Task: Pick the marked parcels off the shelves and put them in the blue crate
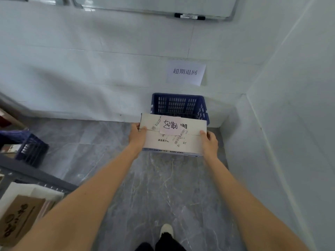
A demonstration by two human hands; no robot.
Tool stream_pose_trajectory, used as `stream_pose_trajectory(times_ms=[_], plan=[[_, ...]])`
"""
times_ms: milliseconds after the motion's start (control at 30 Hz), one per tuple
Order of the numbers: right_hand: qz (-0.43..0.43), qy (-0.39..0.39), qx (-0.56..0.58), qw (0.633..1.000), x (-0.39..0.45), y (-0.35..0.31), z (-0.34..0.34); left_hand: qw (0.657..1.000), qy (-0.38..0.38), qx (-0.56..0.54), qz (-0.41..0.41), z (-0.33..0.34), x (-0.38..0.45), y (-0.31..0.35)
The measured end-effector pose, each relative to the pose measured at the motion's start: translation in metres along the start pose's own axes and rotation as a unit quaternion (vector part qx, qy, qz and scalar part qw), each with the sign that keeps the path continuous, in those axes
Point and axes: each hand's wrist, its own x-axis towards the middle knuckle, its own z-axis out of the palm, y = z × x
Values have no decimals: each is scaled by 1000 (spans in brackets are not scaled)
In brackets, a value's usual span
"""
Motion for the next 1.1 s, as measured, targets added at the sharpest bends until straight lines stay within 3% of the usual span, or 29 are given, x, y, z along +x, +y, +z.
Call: stream_pose_trajectory(times_ms=[633, 800, 1100], plan=[[77, 18, 19, 997, 238, -32, 86, 991, -68, -34, -107, 108, 218, 57], [89, 0, 35, 995, 309, -28, 100, 987, -76, -36, -135, 156, 274, 65], [185, -59, 17, 981, 447, -1, 150, 976, -39, -48, -207, 225, 388, 52]])
